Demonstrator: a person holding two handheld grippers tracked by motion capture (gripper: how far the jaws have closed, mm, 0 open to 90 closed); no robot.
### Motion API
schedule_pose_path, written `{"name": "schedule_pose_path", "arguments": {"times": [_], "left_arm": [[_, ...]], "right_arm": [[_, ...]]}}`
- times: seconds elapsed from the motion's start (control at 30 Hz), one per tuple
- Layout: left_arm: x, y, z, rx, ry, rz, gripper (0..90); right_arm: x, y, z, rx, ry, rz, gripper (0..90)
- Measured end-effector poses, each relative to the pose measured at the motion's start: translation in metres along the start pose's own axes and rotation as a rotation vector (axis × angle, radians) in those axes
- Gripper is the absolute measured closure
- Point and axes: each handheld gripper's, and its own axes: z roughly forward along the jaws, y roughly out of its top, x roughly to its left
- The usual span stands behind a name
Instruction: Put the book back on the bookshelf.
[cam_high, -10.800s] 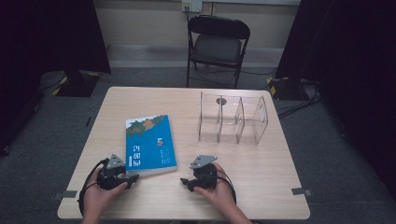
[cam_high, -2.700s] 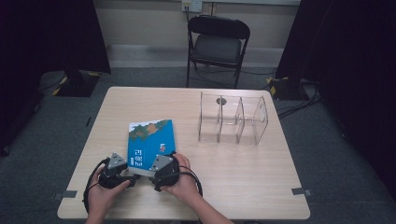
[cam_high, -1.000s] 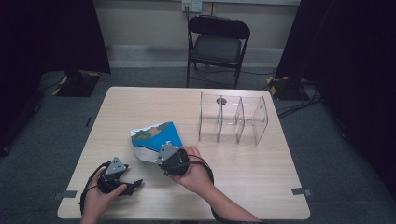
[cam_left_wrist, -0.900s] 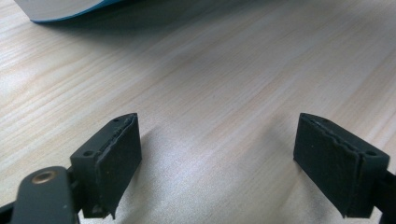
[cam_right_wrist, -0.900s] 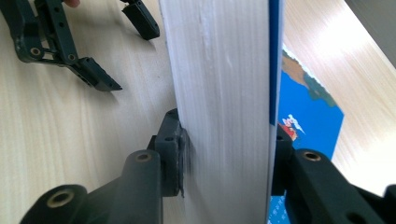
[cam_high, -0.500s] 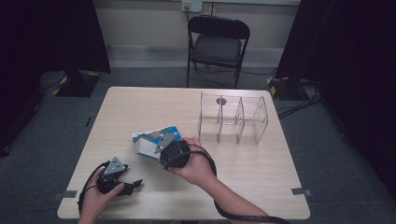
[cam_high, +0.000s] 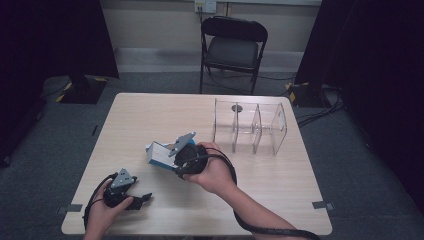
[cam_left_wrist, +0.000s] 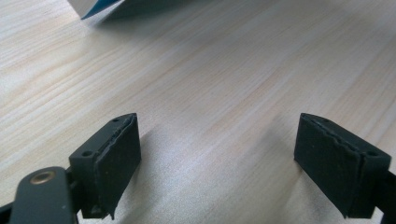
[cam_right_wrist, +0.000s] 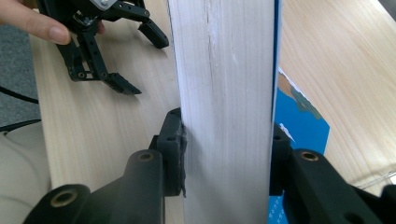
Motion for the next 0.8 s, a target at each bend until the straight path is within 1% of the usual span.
{"name": "schedule_pose_path", "arguments": {"times": [0.03, 0.1, 0.13, 0.2, 0.27, 0.33, 0.43, 0.47, 0.5, 0.57, 0.6, 0.63, 0.7, 0.8], "left_arm": [[0.0, 0.0, 0.0, -0.001, -0.001, 0.0, 14.3], [0.0, 0.0, 0.0, -0.001, 0.0, 0.003, 14.3], [0.0, 0.0, 0.0, -0.003, 0.0, 0.005, 14.3], [0.0, 0.0, 0.0, -0.002, 0.0, 0.005, 14.3], [0.0, 0.0, 0.0, -0.001, -0.001, 0.004, 14.3], [0.0, 0.0, 0.0, 0.0, 0.0, 0.005, 14.3], [0.0, 0.0, -0.001, 0.006, -0.003, 0.006, 14.3], [0.0, 0.0, 0.0, 0.005, -0.002, 0.006, 14.3], [0.0, 0.0, 0.0, 0.004, -0.003, 0.007, 14.3], [0.0, 0.0, 0.0, 0.005, -0.003, 0.005, 14.3], [0.0, 0.0, 0.0, 0.005, -0.003, 0.006, 14.3], [0.0, 0.0, 0.0, 0.005, -0.005, 0.003, 14.2], [0.0, 0.0, 0.0, 0.004, -0.006, 0.002, 14.2], [0.0, 0.0, 0.0, 0.005, -0.005, 0.007, 14.2]], "right_arm": [[-0.001, 0.0, -0.002, 0.013, 0.005, 0.008, 61.8], [-0.002, 0.001, -0.006, 0.016, 0.013, 0.017, 61.8], [-0.002, 0.001, -0.007, 0.019, 0.015, 0.031, 61.8], [-0.004, 0.001, -0.011, 0.021, 0.023, 0.031, 61.8], [-0.005, 0.001, -0.014, 0.025, 0.03, 0.051, 61.8], [-0.007, 0.001, -0.017, 0.033, 0.041, 0.054, 61.8], [-0.007, 0.001, -0.022, 0.041, 0.05, 0.072, 61.8], [-0.007, 0.001, -0.023, 0.04, 0.053, 0.069, 61.9], [-0.007, 0.0, -0.027, 0.046, 0.057, 0.082, 61.9], [-0.007, 0.0, -0.028, 0.051, 0.06, 0.082, 61.9], [-0.008, 0.0, -0.03, 0.056, 0.065, 0.092, 61.9], [-0.008, 0.0, -0.032, 0.054, 0.066, 0.088, 61.9], [-0.008, 0.0, -0.036, 0.063, 0.069, 0.106, 61.9], [-0.01, -0.001, -0.041, 0.059, 0.076, 0.118, 61.9]]}}
